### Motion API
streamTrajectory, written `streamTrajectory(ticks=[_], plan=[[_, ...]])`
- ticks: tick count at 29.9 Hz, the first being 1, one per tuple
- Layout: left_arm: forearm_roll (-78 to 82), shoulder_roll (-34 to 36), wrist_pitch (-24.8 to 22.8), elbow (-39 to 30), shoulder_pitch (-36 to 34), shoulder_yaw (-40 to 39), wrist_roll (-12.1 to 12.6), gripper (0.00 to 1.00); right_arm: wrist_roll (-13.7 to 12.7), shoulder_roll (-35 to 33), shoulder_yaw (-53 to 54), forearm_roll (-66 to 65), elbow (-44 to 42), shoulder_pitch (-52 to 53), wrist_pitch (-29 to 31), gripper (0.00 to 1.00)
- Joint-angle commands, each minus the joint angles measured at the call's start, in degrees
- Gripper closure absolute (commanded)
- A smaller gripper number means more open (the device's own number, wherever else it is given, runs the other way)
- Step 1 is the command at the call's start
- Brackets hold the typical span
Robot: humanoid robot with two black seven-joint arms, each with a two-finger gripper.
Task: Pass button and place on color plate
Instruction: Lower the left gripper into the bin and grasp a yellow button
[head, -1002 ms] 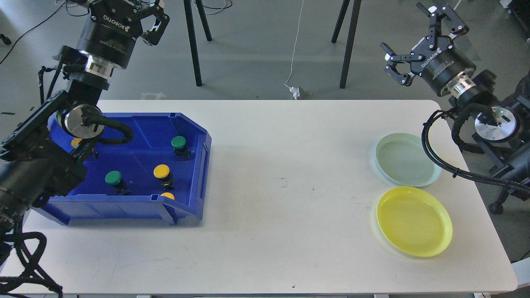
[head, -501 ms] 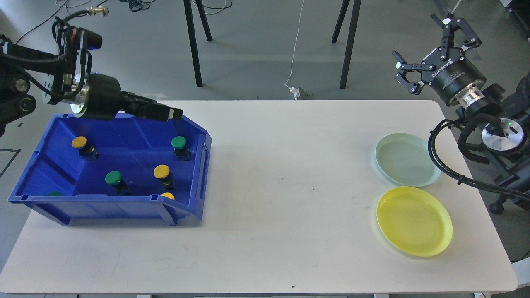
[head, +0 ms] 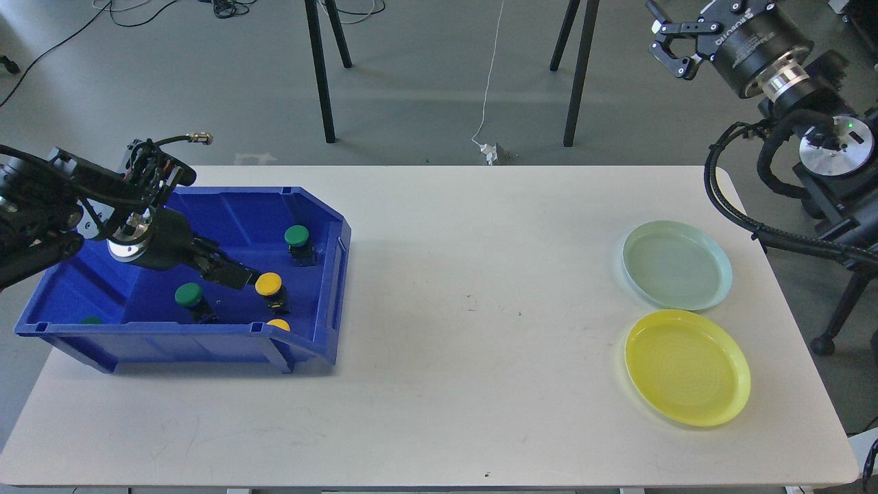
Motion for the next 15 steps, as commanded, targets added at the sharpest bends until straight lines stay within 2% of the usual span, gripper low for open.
streamTrajectory(ticks=[1, 6, 15], plan=[[-0.09, -3.31, -0.01, 3.42, 4.14, -3.59, 0.00, 0.00, 0.00, 0.06, -0.05, -0.06, -0.03, -1.11, 0.00, 0.01], [-0.26, -7.18, -0.01, 7.82, 6.97, -5.45, 0.00, 0.00, -0.17, -1.17, -0.76, -0.50, -0.21, -5.06, 0.00, 0.01], [-1.50, -7.80, -0.01, 7.83, 7.05, -7.38, 0.00, 0.00, 0.09, -3.19, -0.32, -0.32, 0.06, -9.20, 0.00, 0.01]])
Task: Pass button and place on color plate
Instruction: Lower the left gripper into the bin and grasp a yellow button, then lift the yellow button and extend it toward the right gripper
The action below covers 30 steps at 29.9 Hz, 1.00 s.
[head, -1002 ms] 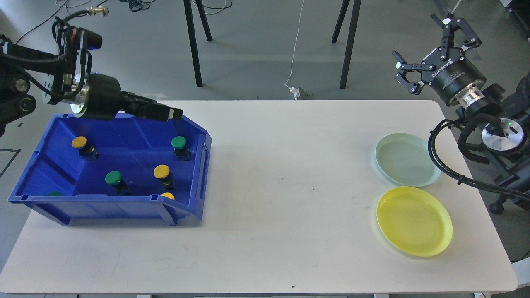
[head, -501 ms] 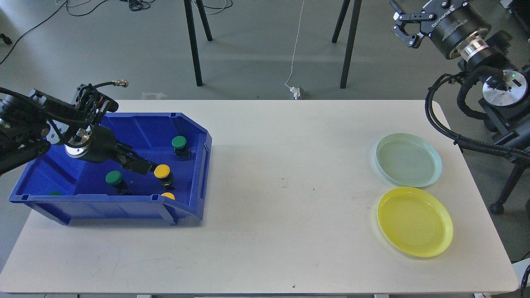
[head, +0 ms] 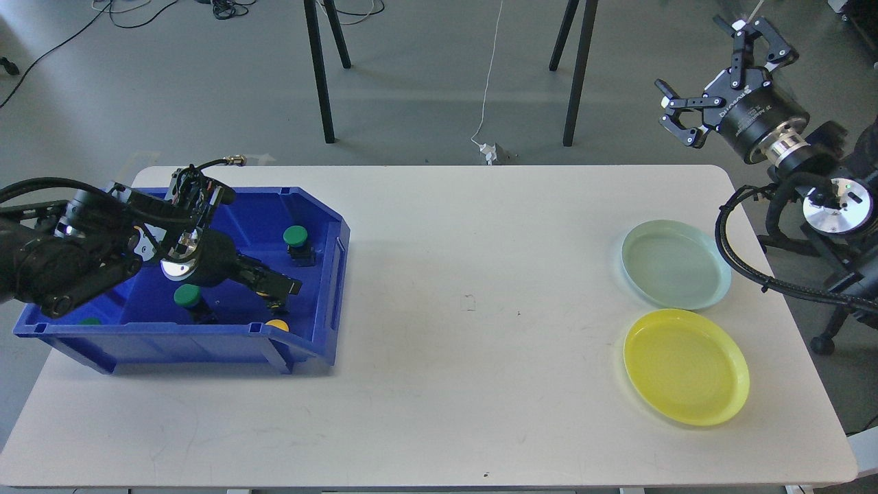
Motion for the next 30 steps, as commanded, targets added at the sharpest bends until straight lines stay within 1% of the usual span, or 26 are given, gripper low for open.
streamTrajectory(ticks=[1, 8, 16, 19, 21, 22, 26, 30], plan=[[-0.07, -0.09, 0.01, 0.01, 0.09, -0.09, 0.00, 0.00, 0.22, -0.58, 0.38, 0.18, 0.03, -0.47, 0.01, 0.01], [0.20, -0.61, 0.01, 0.44, 0.79, -0.08, 0.00, 0.01, 0.40, -0.67, 0.38, 0.18, 0.03, -0.55, 0.01, 0.01], [0.46, -4.48, 0.06, 6.07, 1.76, 0.09, 0.00, 0.03, 0.40, -0.67, 0.47, 0.18, 0.03, -1.34, 0.01, 0.01], [0.81, -4.57, 1.55, 6.51, 2.02, 0.53, 0.00, 0.10, 0.40, -0.67, 0.47, 0.27, 0.12, -1.52, 0.01, 0.01], [1.16, -4.57, 1.81, 6.77, 2.55, 0.71, 0.00, 0.21, 0.40, -0.67, 0.47, 0.27, 0.21, -1.78, 0.01, 0.01], [1.43, -4.57, 1.90, 7.47, 2.90, 0.71, 0.00, 0.25, 0.40, -0.75, 0.47, 0.27, 0.21, -1.96, 0.01, 0.01], [2.04, -4.57, 2.08, 8.88, 3.34, 0.79, 0.00, 0.38, 0.48, -1.02, 0.47, 0.27, 0.30, -2.13, 0.01, 0.01], [2.04, -4.48, 3.75, 8.88, 3.96, 0.79, 0.00, 0.45, 0.48, -1.02, 0.56, 0.35, 0.30, -2.22, 0.01, 0.01]])
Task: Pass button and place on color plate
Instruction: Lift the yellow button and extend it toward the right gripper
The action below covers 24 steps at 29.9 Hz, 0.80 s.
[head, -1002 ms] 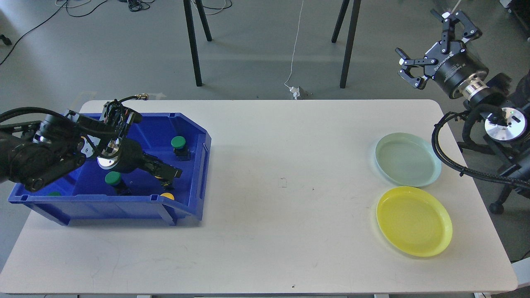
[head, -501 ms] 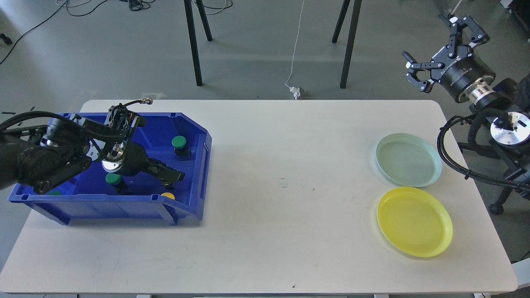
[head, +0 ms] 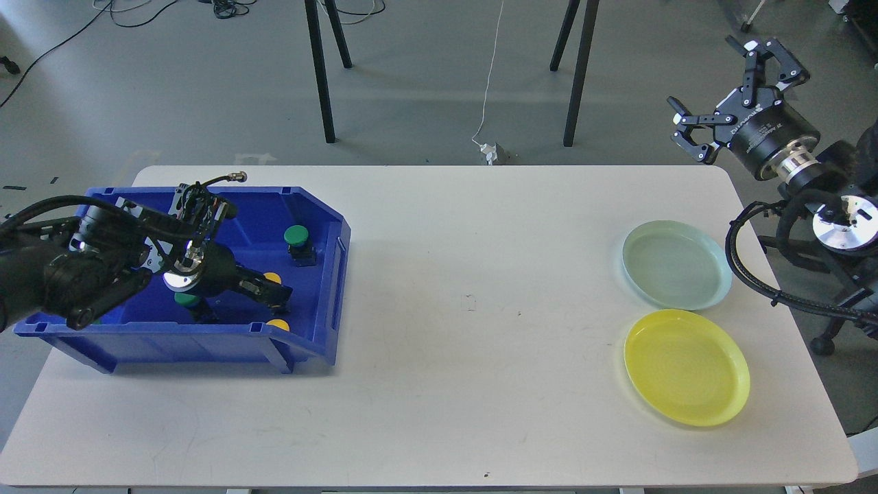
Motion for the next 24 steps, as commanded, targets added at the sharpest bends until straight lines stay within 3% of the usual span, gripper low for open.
streamTrajectory(ticks=[1, 3, 5, 10, 17, 20, 24], plan=[[0.03, 0.10, 0.96, 0.06, 0.31, 0.02, 0.00, 0.52, 0.02, -0.02, 0.00, 0.08, 0.02, -0.15, 0.00, 0.01], [0.03, 0.10, 1.05, -0.03, 0.22, 0.02, 0.00, 0.79, 0.02, -0.02, 0.08, 0.08, 0.11, -0.41, 0.00, 0.01], [0.03, 0.10, 1.14, -0.11, 0.05, -0.07, 0.00, 0.95, 0.02, -0.02, 0.08, 0.08, 0.11, -0.41, 0.00, 0.01], [-2.16, 6.06, 0.96, -6.25, -1.70, -4.45, 0.00, 0.96, 0.02, -0.02, 0.61, 0.08, 0.11, -0.41, 0.00, 0.01], [-21.90, 22.15, -1.06, -28.74, -0.57, -24.75, 0.00, 0.95, 0.10, -2.82, 0.35, -0.44, 7.73, -1.11, 0.00, 0.01], [-35.53, 22.34, -2.20, -33.68, 0.31, -27.75, 0.00, 0.95, 0.11, -4.41, -0.88, -2.54, 16.60, -4.44, 0.00, 0.01], [-44.88, 14.45, -1.42, -34.04, 0.49, -28.11, 0.00, 0.95, 0.72, -6.78, -1.67, -9.49, 25.93, -6.30, 0.00, 0.01]])
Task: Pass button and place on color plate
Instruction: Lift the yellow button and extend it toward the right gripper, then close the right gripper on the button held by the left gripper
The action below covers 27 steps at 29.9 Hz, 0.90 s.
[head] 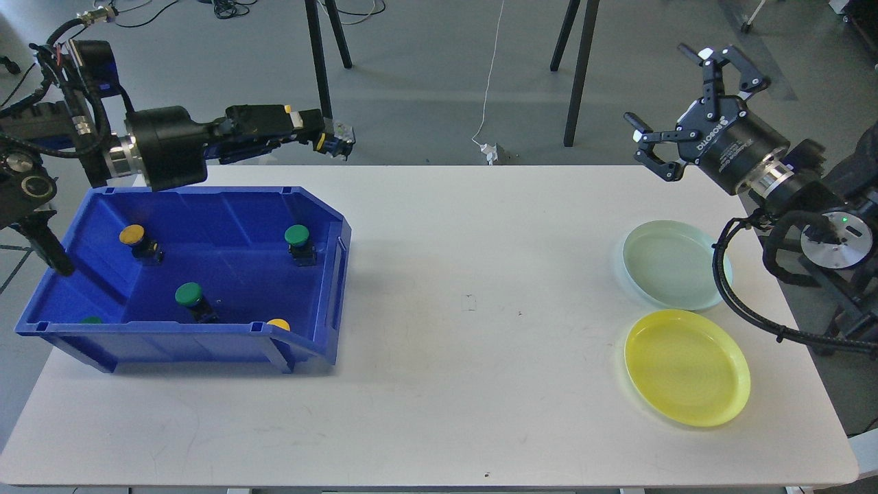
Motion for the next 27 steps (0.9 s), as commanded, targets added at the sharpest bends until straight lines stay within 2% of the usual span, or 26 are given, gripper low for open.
streamTrajectory(ticks=[1, 7, 10, 17, 27], plan=[[-6.69, -7.49, 1.23, 0.35, 0.39, -0.40, -0.02, 0.95, 0.63, -2.13, -1.48, -4.39, 7.37, -1.10, -0.01, 0.01], [-8.89, -16.64, 3.52, 4.13, 3.99, -1.54, -0.02, 0.95, 1.07, -2.66, -8.16, -4.22, 11.70, 2.75, -0.01, 0.01], [-9.24, -18.49, 3.61, 5.10, 5.23, -2.15, -0.02, 0.95, 1.16, 1.19, -12.63, -4.22, 11.61, 5.57, -0.01, 0.01], [-9.16, -18.76, 3.35, 5.46, 5.40, -2.95, -0.02, 0.95, 1.60, 7.88, -16.07, -4.04, 10.99, 9.09, -0.01, 0.01], [-9.16, -18.85, 3.44, 5.37, 5.58, -2.95, -0.02, 0.95, 1.60, 10.17, -16.95, -4.13, 10.12, 10.85, -0.01, 0.03]])
